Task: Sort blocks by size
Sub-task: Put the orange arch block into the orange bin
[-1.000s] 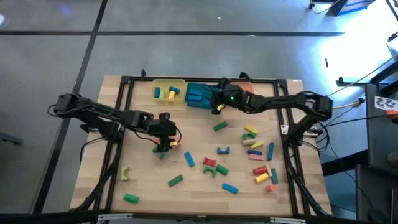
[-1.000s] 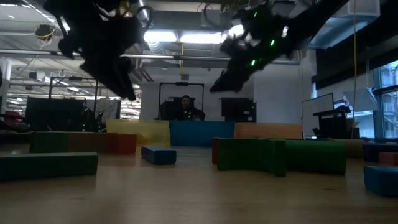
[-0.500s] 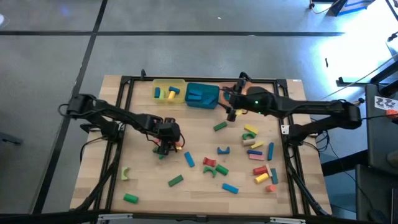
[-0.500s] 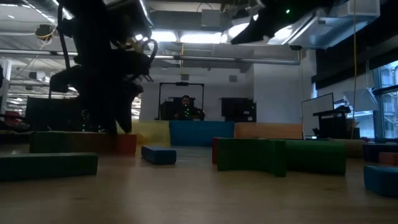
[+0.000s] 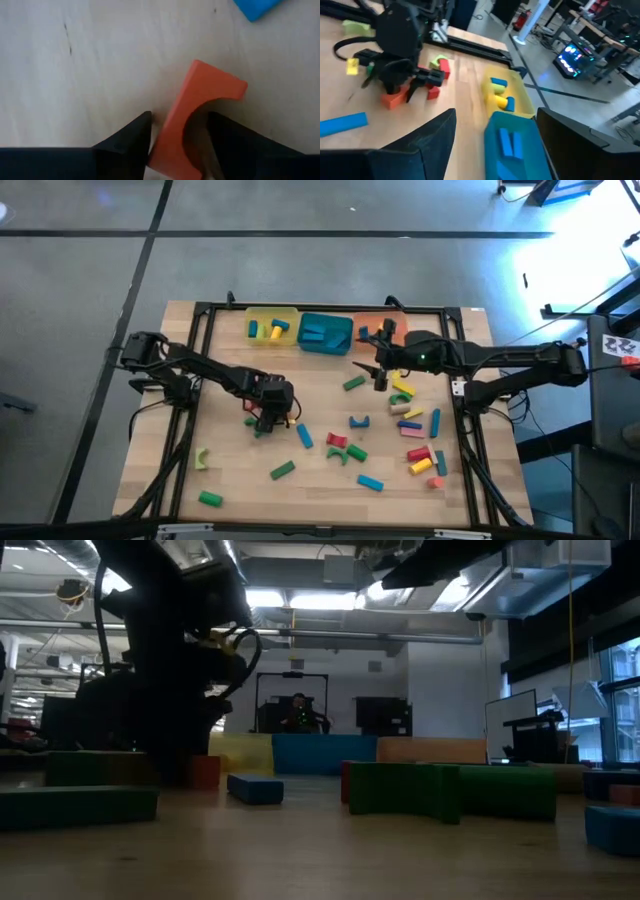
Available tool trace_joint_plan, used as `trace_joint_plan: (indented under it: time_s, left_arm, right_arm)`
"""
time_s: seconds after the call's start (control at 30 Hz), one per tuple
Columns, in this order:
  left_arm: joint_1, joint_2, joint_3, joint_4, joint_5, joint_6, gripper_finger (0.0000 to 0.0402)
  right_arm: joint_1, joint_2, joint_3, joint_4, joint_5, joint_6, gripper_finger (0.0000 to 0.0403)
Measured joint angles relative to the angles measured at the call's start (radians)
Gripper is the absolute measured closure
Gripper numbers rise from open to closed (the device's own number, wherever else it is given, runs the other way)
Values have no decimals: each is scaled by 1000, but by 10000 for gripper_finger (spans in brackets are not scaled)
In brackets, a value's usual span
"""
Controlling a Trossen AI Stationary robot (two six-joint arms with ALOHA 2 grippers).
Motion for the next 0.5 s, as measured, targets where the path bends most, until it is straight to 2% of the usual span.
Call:
trace_joint_plan:
  time_s: [0.17,0.37,0.5]
  left_arm:
    - [-1,3,9,16,-2,-20,296]
    - [13,7,55,46,-12,-49,349]
    - [47,8,103,142,-12,-43,357]
  right_arm:
    - [18,-32,0,-43,-1,-5,123]
    - [15,-163,0,-162,0,14,123]
    - [15,-248,0,-272,-3,112,123]
